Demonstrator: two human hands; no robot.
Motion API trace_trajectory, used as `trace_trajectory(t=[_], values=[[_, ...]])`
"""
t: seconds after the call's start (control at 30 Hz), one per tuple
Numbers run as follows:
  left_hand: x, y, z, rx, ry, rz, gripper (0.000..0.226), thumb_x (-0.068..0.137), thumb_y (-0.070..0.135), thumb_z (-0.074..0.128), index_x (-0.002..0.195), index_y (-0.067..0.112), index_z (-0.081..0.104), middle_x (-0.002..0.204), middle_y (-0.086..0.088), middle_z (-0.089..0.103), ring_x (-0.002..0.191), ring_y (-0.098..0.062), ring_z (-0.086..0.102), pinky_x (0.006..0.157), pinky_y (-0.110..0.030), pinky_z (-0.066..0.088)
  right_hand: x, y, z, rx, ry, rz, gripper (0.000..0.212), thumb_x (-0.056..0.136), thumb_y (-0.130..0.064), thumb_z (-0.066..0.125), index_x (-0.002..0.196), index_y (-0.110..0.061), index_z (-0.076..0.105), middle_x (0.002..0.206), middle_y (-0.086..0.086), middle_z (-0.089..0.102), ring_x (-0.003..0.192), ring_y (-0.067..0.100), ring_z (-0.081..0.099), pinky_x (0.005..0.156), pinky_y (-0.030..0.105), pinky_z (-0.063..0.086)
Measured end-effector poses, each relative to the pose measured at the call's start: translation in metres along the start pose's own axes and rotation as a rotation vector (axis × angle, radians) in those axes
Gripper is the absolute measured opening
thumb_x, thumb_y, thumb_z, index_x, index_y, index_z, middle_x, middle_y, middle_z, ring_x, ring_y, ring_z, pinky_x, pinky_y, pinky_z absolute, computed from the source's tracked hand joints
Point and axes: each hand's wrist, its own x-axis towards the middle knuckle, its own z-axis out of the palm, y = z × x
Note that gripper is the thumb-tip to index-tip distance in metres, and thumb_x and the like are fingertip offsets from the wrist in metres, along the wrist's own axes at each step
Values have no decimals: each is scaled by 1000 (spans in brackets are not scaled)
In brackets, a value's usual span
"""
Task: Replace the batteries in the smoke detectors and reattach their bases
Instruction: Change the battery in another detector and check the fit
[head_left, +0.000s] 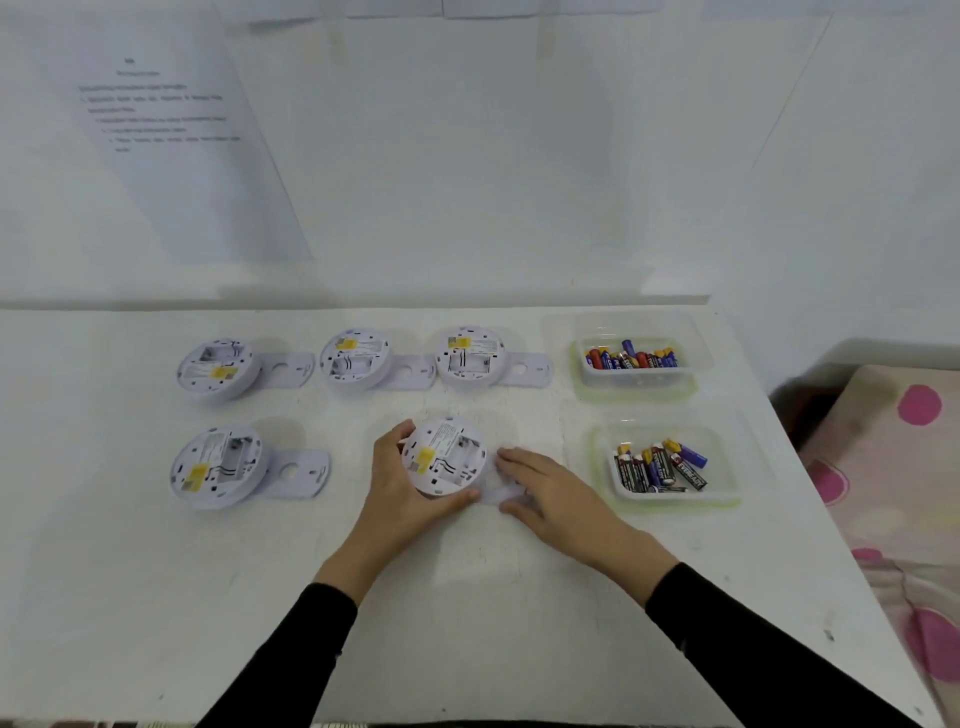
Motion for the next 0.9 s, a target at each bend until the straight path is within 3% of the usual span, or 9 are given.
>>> trace_trajectory(t=[0.13, 0.23, 0.33, 0.43, 0.53, 0.63, 0.7, 0.8, 0.9], values=[[-2, 4, -1, -84, 10, -1, 108, 50, 39, 98, 138, 23, 36, 135, 7, 48, 121, 3, 53, 98, -22, 49, -15, 4, 3, 9, 11, -12, 55, 99, -24, 52, 149, -14, 32, 157, -3, 27, 145, 12, 23, 112, 11, 9], [-4, 13, -3, -234, -23, -13, 89, 64, 22, 93, 138, 24, 43, 133, 8, 56, 110, 9, 60, 87, -13, 51, -32, 1, 1, 11, -26, -41, 55, 100, -26, 48, 150, -14, 28, 158, -6, 22, 147, 9, 16, 111, 7, 2], [2, 21, -5, -376, -111, -45, 75, 69, 30, 89, 133, 34, 49, 133, 3, 61, 115, -4, 63, 92, -25, 54, -39, -6, -15, 51, 41, -45, 51, 101, -36, 42, 148, -16, 35, 156, -10, 27, 144, 5, 22, 116, 15, 15], [12, 34, -4, -542, -158, -65, 103, 48, 52, 96, 137, 29, 50, 136, -2, 61, 126, -22, 59, 107, -46, 45, -20, 1, -55, 64, 316, -28, 36, 101, -26, 44, 131, -11, 57, 136, 2, 56, 124, 14, 52, 103, 15, 32], [22, 54, 3, -641, -181, -25, 122, 40, 48, 100, 142, 14, 42, 135, -7, 62, 126, -26, 59, 103, -42, 47, 13, 36, -105, 89, 483, 153, 26, 99, -13, 50, 118, -5, 65, 117, 11, 64, 108, 23, 59, 90, 15, 35], [28, 73, 9, -704, -243, 29, 120, 41, 36, 101, 142, 15, 40, 136, -6, 61, 124, -24, 60, 90, -29, 54, 41, 76, -141, -30, 372, 423, 28, 99, -16, 47, 113, -3, 67, 116, 12, 65, 108, 27, 58, 90, 27, 41], [30, 83, 13, -707, -287, 52, 115, 47, 26, 100, 144, 20, 38, 140, -3, 58, 126, -23, 60, 89, -29, 55, 53, 96, -151, -22, 282, 528, 26, 98, -22, 52, 115, -8, 66, 121, 9, 64, 110, 25, 59, 92, 29, 43], [31, 95, 15, -733, -383, 68, 100, 63, 3, 86, 146, 32, 38, 146, -5, 51, 128, -28, 57, 95, -40, 55, 62, 107, -153, 20, 197, 567, 30, 90, -25, 67, 116, -12, 66, 125, 6, 60, 109, 23, 59, 88, 27, 43], [32, 104, 17, -823, -466, 40, 96, 76, -20, 67, 144, 43, 42, 148, -4, 48, 126, -37, 58, 90, -52, 56, 66, 111, -149, -28, 169, 568, 27, 88, -17, 67, 114, -9, 68, 127, 7, 59, 114, 24, 57, 91, 26, 41]])
